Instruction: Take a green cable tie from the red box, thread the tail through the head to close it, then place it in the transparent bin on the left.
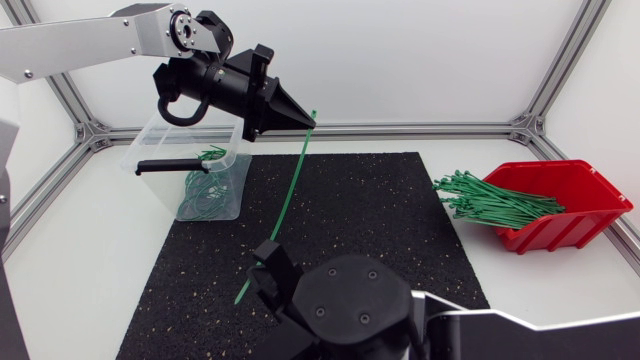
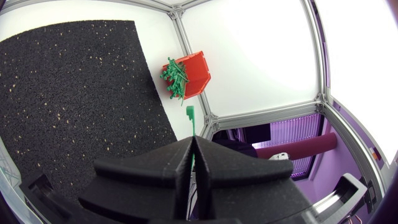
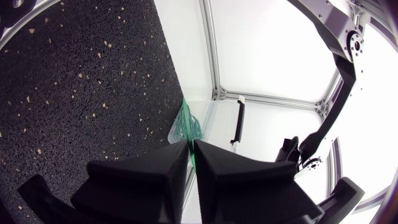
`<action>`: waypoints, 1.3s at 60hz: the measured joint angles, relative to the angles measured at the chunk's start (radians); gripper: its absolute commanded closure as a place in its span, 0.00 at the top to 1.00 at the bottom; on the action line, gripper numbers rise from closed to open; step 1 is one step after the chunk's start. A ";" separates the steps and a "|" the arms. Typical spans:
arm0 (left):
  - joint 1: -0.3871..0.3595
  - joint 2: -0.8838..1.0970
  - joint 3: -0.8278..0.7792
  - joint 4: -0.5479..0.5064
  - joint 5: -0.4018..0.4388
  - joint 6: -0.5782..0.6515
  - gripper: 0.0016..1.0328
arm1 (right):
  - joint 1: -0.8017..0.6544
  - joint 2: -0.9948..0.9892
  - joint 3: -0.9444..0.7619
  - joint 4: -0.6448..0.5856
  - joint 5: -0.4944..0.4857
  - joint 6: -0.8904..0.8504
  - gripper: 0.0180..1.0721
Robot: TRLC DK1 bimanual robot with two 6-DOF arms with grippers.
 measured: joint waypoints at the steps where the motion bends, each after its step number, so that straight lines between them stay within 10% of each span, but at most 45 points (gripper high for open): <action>1: 0.000 0.000 0.000 0.000 -0.001 0.000 0.03 | 0.000 -0.001 0.000 0.000 0.000 -0.002 0.10; 22: 0.000 0.000 0.000 -0.033 -0.002 0.048 0.03 | -0.009 -0.022 0.009 -0.006 0.001 -0.001 0.05; 38: 0.013 -0.005 -0.008 -0.042 -0.002 0.108 0.03 | -0.053 -0.053 0.159 -0.362 -0.041 0.283 0.05; 78: 0.009 -0.326 -0.409 0.228 -0.072 0.180 0.03 | -0.329 -0.088 0.444 -0.987 -0.597 0.845 0.05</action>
